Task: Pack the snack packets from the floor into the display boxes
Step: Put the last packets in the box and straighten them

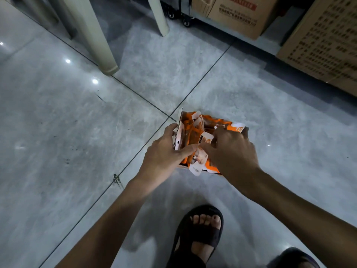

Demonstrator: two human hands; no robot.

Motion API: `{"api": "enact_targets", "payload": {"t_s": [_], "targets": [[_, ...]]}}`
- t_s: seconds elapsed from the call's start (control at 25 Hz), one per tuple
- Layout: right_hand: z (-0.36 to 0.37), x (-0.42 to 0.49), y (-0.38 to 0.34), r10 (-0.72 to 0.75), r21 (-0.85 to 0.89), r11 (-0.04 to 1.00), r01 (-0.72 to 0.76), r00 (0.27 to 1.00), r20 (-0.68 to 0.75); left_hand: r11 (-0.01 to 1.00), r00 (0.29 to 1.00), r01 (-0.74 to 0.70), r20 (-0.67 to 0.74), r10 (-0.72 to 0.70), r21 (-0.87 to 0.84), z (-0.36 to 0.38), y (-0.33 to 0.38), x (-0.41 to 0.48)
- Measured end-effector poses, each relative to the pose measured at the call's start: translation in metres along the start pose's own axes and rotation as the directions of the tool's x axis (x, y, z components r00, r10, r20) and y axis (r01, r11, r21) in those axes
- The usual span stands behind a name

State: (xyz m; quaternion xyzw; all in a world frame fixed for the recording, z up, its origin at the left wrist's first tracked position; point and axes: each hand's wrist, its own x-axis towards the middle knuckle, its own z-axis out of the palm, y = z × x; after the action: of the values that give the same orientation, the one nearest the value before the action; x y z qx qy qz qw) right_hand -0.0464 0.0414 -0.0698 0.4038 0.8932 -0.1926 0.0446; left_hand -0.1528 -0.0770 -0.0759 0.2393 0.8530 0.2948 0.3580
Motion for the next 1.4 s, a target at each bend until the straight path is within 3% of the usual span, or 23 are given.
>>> {"api": "enact_targets", "payload": {"t_s": [0.2,0.36,0.48,0.56,0.68,0.8,0.88,1.0,1.08,1.2,1.4], "targets": [[0.002,0.04,-0.019,0.002,0.055,0.999,0.0,0.999,-0.05,0.999,1.0,-0.018,0.003,0.018,0.033,-0.002,0.001,0.002],[0.021,0.061,-0.018,-0.046,0.029,0.999,0.044,0.996,0.07,0.994,1.0,-0.021,-0.016,0.023,0.107,0.003,0.009,0.003],[0.009,0.059,-0.002,-0.057,0.27,0.962,0.039,0.997,0.059,0.984,0.997,-0.038,-0.065,0.05,0.172,0.01,0.01,0.003],[-0.014,0.048,0.016,-0.047,0.424,0.905,0.029,0.998,0.032,0.967,0.977,-0.115,-0.152,0.152,0.227,0.014,0.018,0.002],[-0.05,0.018,0.062,-0.037,0.477,0.879,0.015,0.999,0.036,0.902,0.908,-0.285,-0.211,0.363,0.326,0.022,0.054,-0.004],[-0.08,-0.026,0.125,0.063,0.501,0.856,-0.128,0.987,0.145,0.835,0.877,-0.442,-0.039,0.48,0.329,0.046,0.114,-0.019],[-0.093,-0.057,0.168,0.136,0.498,0.839,-0.22,0.97,0.2,0.849,0.884,-0.468,0.148,0.444,0.246,0.07,0.147,-0.027],[-0.101,-0.107,0.252,0.308,0.517,0.777,-0.358,0.933,0.183,0.848,0.825,-0.487,0.43,0.367,0.21,0.124,0.194,-0.045],[-0.09,-0.144,0.316,0.462,0.523,0.713,-0.466,0.874,0.149,0.807,0.763,-0.525,0.57,0.305,0.27,0.166,0.212,-0.059],[-0.059,-0.202,0.394,0.655,0.346,0.691,-0.635,0.752,0.073,0.73,0.697,-0.581,0.684,0.217,0.361,0.228,0.223,-0.071],[0.006,-0.287,0.468,0.902,0.283,0.315,-0.906,0.379,0.207,0.847,0.705,-0.396,0.708,0.033,0.355,0.361,0.215,-0.094]]}}
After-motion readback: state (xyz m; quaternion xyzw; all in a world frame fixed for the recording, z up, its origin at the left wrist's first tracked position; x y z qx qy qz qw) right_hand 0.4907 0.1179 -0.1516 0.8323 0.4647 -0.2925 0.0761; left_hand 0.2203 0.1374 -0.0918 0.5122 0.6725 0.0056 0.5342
